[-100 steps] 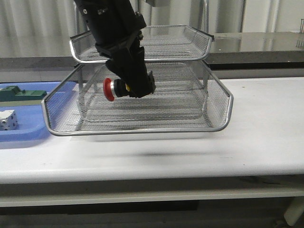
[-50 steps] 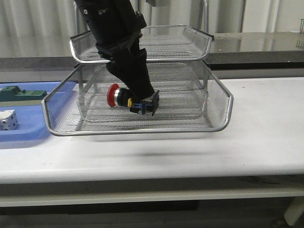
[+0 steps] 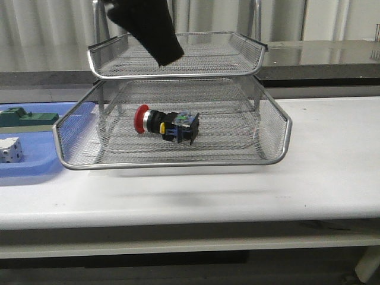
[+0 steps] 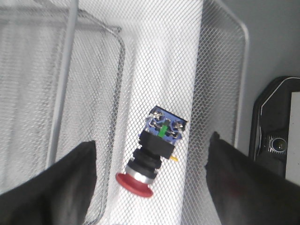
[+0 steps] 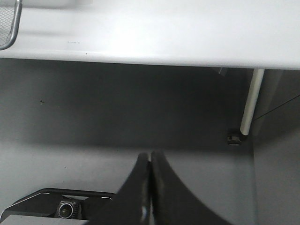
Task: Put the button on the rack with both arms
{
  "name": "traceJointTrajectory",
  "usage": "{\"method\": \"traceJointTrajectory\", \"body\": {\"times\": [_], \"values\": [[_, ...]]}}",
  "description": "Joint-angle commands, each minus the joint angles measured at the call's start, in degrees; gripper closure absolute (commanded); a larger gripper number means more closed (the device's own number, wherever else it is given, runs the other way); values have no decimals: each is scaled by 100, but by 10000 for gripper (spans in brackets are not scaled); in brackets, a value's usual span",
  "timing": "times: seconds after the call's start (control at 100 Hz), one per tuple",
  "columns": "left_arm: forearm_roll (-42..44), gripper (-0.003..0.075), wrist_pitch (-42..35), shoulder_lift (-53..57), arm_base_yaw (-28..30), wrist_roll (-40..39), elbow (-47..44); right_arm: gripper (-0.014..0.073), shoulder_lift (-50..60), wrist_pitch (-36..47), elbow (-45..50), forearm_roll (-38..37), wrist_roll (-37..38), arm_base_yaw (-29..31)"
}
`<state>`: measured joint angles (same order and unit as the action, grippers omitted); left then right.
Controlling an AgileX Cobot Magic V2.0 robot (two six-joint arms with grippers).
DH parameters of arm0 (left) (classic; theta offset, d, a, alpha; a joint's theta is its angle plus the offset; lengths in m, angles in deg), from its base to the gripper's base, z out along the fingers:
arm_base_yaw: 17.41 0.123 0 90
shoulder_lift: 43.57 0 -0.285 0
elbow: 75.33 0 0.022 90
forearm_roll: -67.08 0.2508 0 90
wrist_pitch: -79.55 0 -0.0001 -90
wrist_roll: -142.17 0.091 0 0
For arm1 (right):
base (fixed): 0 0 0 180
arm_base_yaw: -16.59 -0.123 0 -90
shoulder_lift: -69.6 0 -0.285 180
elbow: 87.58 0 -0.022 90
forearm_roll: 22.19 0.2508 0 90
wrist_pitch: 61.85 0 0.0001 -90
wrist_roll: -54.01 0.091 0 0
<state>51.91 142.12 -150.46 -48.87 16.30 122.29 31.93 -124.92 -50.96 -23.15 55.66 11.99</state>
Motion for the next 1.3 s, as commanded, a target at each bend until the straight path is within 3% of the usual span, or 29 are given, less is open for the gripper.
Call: {"method": "traceJointTrajectory", "body": {"times": [0.0,0.27,0.64,1.04,1.29], "values": [[-164,238,-57,539,75,-52,191,664,-6,251,-193,-45,0,23],[-19,239,-7,1191,985,-1431,191,664,-6,251,-193,-45,0,23],[-19,242,72,2137,2486,-2129,-10,664,-6,246,-193,-45,0,23],[157,281,-1139,4031,2635,-2631,-2188,664,-6,240,-193,-45,0,23],[206,281,-1218,5186,2635,-2933,-3680,664,-6,240,-193,-45,0,23]]}}
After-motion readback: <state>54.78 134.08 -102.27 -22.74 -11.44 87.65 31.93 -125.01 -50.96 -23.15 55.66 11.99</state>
